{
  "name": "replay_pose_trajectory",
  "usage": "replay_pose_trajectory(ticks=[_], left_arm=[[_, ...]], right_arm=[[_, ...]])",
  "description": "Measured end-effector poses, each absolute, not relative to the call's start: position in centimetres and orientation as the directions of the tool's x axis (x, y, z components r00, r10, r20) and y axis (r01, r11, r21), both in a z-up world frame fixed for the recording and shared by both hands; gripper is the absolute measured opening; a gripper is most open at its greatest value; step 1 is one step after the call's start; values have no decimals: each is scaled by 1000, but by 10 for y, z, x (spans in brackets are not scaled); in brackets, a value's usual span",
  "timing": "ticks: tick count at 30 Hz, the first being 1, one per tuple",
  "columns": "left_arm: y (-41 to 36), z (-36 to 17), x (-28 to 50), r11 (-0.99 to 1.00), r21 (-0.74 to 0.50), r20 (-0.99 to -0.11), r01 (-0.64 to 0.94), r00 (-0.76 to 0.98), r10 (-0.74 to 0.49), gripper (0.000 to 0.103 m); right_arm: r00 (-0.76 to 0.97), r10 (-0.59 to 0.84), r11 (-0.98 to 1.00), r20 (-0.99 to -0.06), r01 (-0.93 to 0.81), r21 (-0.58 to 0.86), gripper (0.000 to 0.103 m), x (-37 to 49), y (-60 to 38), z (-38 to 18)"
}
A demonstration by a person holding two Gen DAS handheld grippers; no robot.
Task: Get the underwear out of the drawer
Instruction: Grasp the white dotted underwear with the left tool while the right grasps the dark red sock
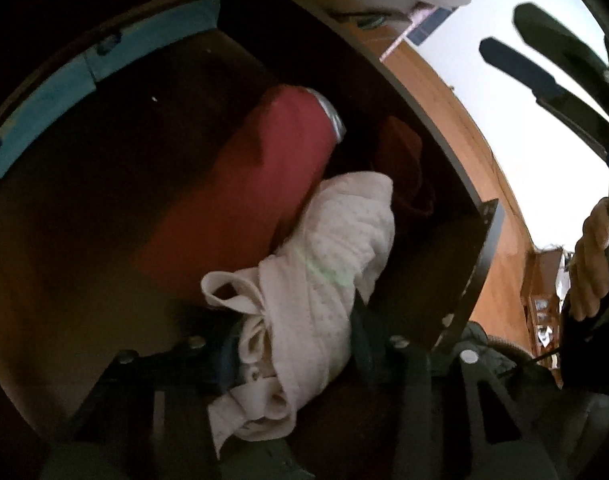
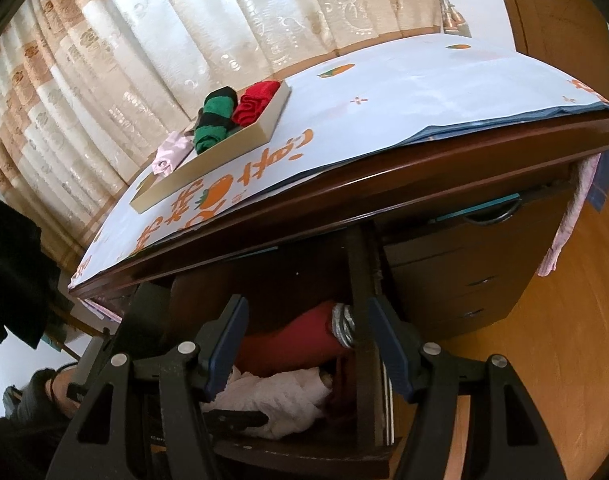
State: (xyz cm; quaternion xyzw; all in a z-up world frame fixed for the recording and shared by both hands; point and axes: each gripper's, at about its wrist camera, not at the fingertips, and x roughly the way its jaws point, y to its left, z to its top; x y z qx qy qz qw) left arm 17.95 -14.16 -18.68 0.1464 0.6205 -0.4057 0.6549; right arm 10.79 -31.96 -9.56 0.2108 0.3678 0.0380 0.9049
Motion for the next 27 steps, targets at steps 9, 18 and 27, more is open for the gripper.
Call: replay_pose_trajectory(ticks=[9,18,27], left_arm=[[-93,-169,188,725,-257,-921,639,67,-385,36],[-17,-157,189,801,-179,-925,572,180,-335,36],[7,-169,193,872,-72,-945,483,246,-215,37]], right_arm=[[716,240,894,-655,100,437,65,115,-322,-99],[639,349,886,-686,12,463,65,135,-283,-114],[539,372,925,-756,-146,351,65,159,-234,-125]])
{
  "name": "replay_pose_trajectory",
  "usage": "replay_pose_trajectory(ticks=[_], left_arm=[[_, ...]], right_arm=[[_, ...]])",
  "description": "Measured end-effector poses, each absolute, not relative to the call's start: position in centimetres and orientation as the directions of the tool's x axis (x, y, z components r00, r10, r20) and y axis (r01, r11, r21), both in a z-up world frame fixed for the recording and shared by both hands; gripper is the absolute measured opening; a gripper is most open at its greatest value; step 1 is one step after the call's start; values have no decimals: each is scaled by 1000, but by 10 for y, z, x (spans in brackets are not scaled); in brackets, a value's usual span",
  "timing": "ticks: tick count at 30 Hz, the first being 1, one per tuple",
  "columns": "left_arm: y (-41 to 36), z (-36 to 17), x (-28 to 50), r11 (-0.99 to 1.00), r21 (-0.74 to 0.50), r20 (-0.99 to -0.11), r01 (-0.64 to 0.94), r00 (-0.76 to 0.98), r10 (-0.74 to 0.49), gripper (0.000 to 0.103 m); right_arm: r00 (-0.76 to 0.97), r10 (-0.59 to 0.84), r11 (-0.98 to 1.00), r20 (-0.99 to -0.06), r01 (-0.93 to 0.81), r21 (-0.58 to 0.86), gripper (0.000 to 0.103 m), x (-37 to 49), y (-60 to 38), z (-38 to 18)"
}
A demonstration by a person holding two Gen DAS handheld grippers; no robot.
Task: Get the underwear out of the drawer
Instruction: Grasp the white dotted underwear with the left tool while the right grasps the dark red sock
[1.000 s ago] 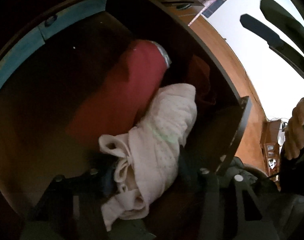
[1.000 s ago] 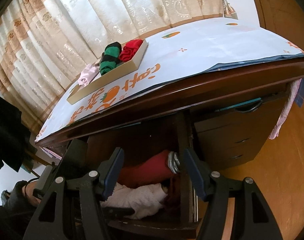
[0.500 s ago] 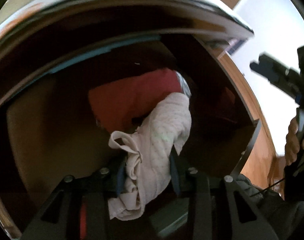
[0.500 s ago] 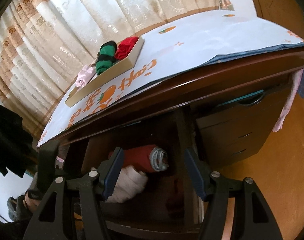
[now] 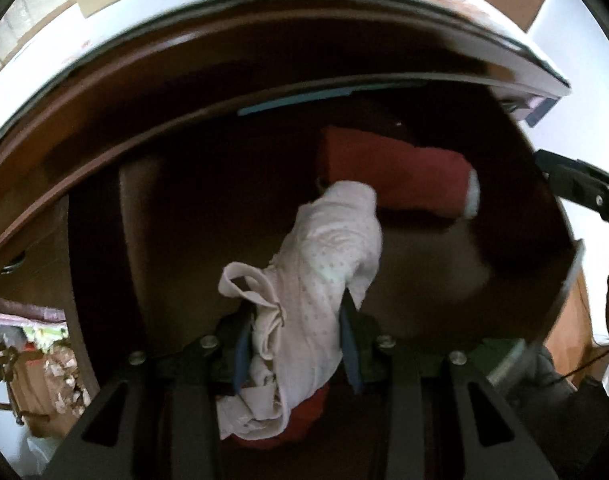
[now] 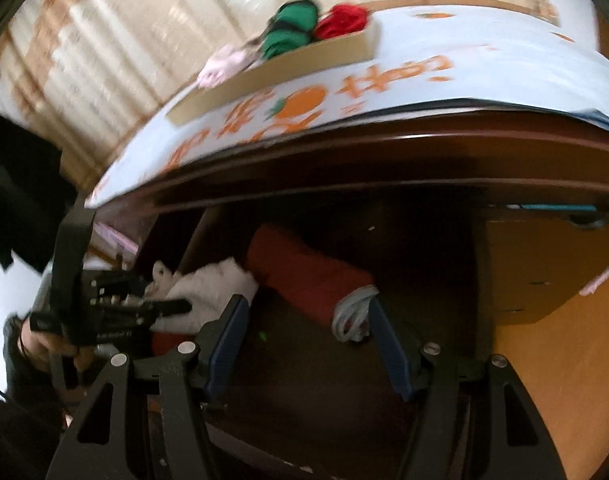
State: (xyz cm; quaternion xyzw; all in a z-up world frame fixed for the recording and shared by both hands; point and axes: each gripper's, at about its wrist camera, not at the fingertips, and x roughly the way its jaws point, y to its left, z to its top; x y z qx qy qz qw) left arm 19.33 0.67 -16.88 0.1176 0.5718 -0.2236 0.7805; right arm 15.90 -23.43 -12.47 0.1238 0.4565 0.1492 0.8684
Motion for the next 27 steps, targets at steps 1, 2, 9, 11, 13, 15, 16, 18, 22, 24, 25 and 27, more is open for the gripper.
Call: replay_pose_trajectory(ticks=[1,2,9,11,13,15,16,18,22,24,25,27], left_arm=[[6,-172,196,873,-77,-945,481,245,-218,38],[5,-173,197,874,-77,-944,480,247,-219,40],[12,-172,196,860,-40,-945,508,260,-198,58],[9,-173,196,852,-26,-948,522,258,-188,61],[6,-172,200,843,-10,-950,538,257,-176,65],[0,-176,203,837,-8,-953,547,250,-172,70],[-1,-178,205,837,-6,-956,548,244,-166,71],[-3,-183,208,836,7,-960,549,239,-148,71],[-5,-191,210,834,7,-965,552,221,-138,72],[-7,-194,209,826,12,-967,563,216,-134,73],[-8,-195,209,824,13,-968,566,215,-132,73],[-8,-197,209,824,9,-969,566,208,-132,73]], right_arm=[[524,366,929,-769,-164,331,65,163,-229,-127],[513,358,934,-780,-182,308,65,166,-224,-128],[406,299,909,-864,-396,128,65,191,-175,-143],[377,275,894,-884,-439,90,65,197,-164,-151],[364,248,885,-898,-461,57,65,204,-159,-157],[352,233,879,-907,-476,41,65,209,-155,-161],[342,223,873,-913,-488,30,65,212,-153,-164],[333,198,857,-922,-515,-2,65,215,-148,-168],[328,146,829,-933,-556,-66,65,220,-138,-177],[327,124,820,-937,-566,-90,65,224,-135,-182],[326,118,816,-938,-571,-95,65,227,-133,-183],[324,109,807,-940,-581,-106,65,230,-131,-186]])
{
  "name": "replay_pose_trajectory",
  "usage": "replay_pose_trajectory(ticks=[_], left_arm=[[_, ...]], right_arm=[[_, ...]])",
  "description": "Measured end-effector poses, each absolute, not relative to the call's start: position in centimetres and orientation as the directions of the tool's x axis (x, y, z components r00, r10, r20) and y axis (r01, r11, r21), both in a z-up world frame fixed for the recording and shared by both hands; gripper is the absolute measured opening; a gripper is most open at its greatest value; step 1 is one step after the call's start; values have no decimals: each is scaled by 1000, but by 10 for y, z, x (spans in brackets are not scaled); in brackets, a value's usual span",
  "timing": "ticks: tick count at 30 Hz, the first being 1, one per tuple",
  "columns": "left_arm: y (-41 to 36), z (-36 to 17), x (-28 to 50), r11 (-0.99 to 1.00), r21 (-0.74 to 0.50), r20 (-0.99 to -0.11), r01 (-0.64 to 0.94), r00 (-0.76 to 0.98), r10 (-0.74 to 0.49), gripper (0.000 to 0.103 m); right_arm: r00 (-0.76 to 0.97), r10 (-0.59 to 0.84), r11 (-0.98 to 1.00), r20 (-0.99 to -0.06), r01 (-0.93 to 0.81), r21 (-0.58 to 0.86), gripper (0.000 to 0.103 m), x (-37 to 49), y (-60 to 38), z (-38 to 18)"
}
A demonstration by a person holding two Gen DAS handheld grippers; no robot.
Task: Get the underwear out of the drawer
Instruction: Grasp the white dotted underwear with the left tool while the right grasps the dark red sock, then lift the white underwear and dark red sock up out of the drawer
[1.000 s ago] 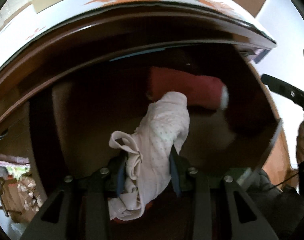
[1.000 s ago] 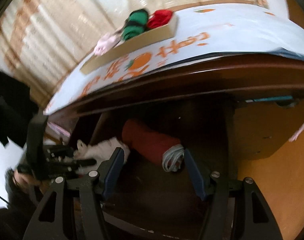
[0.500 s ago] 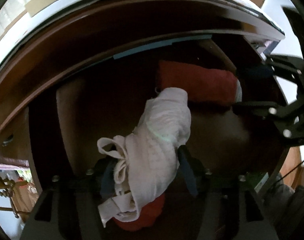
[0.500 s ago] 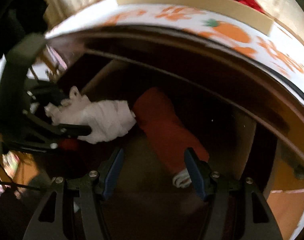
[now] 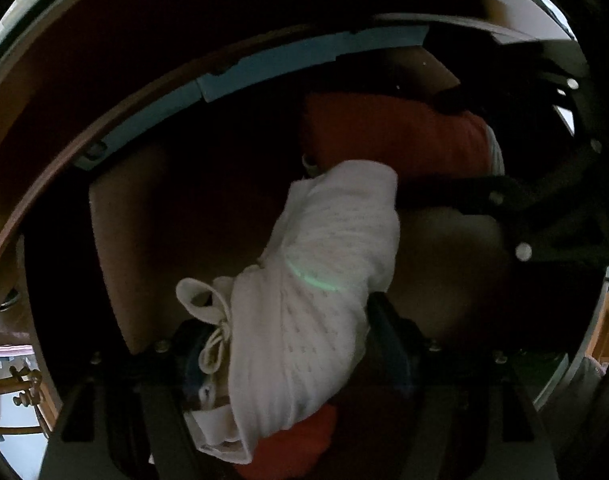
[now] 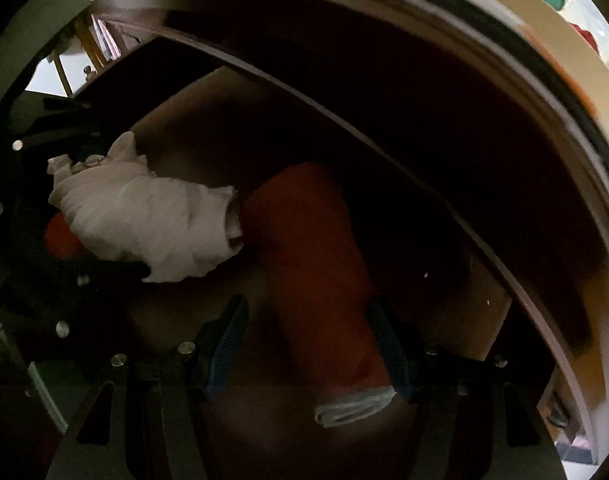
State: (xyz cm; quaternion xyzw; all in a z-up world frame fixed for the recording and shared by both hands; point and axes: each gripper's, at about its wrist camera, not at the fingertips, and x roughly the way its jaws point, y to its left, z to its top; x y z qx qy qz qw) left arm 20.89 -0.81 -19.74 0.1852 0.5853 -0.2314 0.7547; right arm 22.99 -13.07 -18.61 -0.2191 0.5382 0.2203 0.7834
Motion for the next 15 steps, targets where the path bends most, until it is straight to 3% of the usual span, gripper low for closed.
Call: replay_pose_trajectory(ticks=[4,10,15], left_arm=[[-8,-197,209,833,-10,-967,554,206,-148,71],[-3,-196,209,843,-49,-961,536,204,-186,55],[-4,-194,204,843,-43,-954,536,227,-193,49]], right_arm=[[338,60,774,-939,-610,-170,65,231,-122,-194],[370,9,732,-929,-635,-246,64,233,-109,-209],[343,-25,723,-939,-642,-254,40,227,-106,-212]])
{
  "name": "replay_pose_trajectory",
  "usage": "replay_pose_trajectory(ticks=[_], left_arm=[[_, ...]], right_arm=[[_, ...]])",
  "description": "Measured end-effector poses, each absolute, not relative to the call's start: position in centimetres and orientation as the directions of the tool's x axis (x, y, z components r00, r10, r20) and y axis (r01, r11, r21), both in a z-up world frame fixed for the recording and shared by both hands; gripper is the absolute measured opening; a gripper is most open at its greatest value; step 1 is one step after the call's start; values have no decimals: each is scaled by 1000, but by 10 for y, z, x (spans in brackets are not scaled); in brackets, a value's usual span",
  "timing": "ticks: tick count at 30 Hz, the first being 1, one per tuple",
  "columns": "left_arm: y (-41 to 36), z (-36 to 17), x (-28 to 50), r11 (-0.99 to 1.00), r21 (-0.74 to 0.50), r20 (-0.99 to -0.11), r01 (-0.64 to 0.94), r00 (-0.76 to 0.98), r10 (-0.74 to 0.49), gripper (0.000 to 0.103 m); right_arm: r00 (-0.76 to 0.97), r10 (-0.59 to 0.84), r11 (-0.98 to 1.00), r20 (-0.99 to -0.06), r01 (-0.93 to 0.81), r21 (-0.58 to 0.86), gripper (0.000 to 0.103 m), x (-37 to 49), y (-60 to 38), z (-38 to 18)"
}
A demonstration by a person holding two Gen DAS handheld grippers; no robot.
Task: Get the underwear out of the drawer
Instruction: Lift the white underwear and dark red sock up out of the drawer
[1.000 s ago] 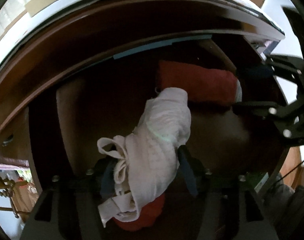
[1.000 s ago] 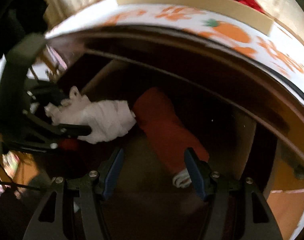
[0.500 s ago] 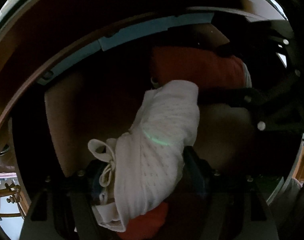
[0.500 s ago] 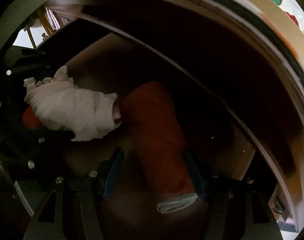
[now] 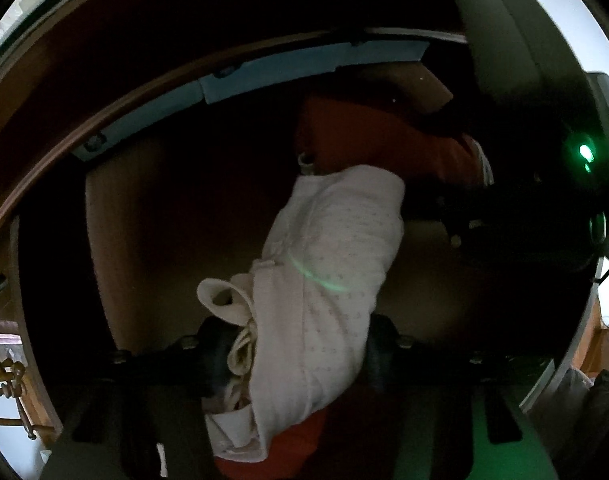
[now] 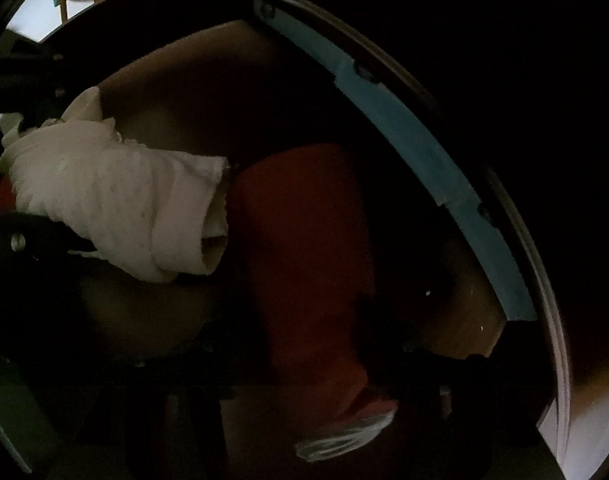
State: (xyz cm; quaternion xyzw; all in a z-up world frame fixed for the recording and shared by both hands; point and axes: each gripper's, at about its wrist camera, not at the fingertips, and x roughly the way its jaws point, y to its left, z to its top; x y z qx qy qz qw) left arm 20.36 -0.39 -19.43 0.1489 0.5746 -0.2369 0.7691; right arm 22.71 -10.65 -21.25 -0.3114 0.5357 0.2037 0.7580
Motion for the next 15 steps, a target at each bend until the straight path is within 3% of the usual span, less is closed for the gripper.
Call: replay_pose_trajectory(ticks=[4,8,15], left_arm=[[-1,-191,199,852,-86,-944,516,231,-235,46],[8,-182,195,870,-143,-923,472,254,-289,45],[35,-157,176,884,-270,-860,382,316,-400,45]], right_arm=[[297,-19,767,-955,-608,-205,33,225,-114,-205],[257,72,847,-964,-526,-77,31,218,-129,-184],[241,407,901,-881,-263,344,31,200,-180,-150]])
